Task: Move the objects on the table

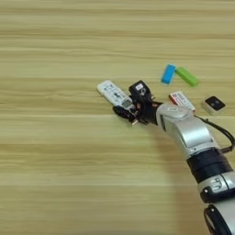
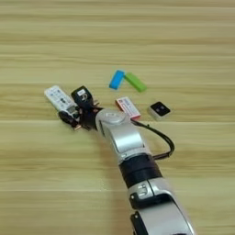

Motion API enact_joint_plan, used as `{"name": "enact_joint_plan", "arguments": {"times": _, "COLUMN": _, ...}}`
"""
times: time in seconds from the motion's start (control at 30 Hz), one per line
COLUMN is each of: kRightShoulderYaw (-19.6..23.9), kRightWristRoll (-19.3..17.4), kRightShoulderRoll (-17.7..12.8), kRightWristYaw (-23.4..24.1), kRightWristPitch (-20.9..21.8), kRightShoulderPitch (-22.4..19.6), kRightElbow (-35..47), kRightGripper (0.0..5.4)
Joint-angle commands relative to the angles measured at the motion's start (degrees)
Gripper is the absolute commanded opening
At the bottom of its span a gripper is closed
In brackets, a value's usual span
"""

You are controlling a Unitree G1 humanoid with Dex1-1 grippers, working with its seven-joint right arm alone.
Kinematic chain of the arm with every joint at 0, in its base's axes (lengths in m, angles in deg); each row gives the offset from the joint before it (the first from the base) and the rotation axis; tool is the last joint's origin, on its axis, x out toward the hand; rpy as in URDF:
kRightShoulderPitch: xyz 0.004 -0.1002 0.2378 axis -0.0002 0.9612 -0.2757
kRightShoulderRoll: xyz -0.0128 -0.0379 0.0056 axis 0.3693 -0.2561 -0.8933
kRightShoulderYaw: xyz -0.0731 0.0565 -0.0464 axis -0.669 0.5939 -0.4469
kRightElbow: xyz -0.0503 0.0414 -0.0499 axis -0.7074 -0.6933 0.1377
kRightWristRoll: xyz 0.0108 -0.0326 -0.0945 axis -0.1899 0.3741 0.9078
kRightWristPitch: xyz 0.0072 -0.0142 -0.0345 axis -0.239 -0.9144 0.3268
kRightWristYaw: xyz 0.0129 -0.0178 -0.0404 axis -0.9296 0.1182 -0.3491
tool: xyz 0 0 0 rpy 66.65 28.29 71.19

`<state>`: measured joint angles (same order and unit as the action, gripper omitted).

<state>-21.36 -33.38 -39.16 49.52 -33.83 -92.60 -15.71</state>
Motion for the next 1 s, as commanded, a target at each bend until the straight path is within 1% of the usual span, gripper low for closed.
{"name": "enact_joint_plan", "arguments": {"times": 0.03, "kRightShoulderYaw": 0.2, "kRightWristRoll": 0.3, "kRightShoulderRoll": -0.4, "kRightWristYaw": 0.6, "kRightWristPitch": 0.8, "kRightShoulderPitch": -3.2, "kRightElbow": 1.1, "kRightGripper": 3.01}}
{"name": "enact_joint_plan", "arguments": {"times": 0.13, "kRightShoulderYaw": 0.5, "kRightWristRoll": 0.2, "kRightShoulderRoll": -0.5, "kRightWristYaw": 0.6, "kRightWristPitch": 0.9, "kRightShoulderPitch": -3.2, "kRightElbow": 1.2, "kRightGripper": 2.91}}
{"name": "enact_joint_plan", "arguments": {"times": 1.0, "kRightShoulderYaw": 2.4, "kRightWristRoll": -0.7, "kRightShoulderRoll": -0.4, "kRightWristYaw": 0.8, "kRightWristPitch": 1.8, "kRightShoulderPitch": -3.6, "kRightElbow": 1.5, "kRightGripper": 2.91}}
